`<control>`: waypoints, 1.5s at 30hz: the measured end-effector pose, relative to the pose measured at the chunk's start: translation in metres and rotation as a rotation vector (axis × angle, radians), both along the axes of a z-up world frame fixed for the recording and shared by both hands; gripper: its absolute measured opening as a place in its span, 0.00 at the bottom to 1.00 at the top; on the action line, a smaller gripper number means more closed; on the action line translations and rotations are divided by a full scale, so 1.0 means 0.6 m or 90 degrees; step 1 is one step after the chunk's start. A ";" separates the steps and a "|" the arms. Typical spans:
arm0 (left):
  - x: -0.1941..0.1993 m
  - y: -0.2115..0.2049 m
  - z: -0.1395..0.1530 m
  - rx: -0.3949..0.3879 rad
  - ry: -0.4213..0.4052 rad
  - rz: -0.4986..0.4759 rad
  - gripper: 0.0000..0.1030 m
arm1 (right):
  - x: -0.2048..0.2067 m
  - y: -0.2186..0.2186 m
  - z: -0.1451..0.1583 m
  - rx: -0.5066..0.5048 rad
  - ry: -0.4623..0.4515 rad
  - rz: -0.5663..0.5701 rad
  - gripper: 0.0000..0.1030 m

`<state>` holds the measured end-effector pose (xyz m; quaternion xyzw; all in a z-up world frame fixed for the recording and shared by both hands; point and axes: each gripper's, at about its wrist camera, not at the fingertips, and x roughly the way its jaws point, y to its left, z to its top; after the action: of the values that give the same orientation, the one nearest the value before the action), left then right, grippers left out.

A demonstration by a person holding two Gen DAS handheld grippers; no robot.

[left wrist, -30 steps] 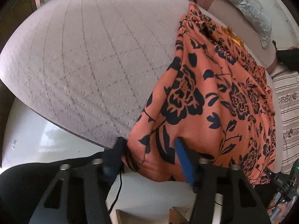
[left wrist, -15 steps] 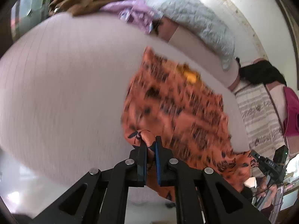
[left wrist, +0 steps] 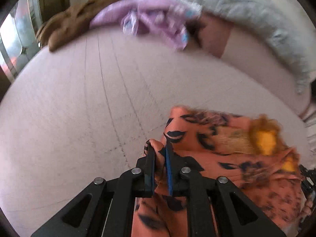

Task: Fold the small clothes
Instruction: 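Lift the hem with both grippers and fold it toward the collar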

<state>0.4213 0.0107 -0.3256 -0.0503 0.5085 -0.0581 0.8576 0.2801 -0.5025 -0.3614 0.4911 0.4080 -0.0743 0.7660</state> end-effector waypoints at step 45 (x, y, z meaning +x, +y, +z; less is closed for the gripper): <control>-0.139 0.028 0.038 0.120 -0.013 0.001 0.68 | 0.221 0.584 0.013 -0.309 -0.016 0.410 0.39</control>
<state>0.3380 0.0276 -0.3029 0.0308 0.5030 -0.0095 0.8637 0.4128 -0.1521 -0.3534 0.1441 0.5022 0.0818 0.8487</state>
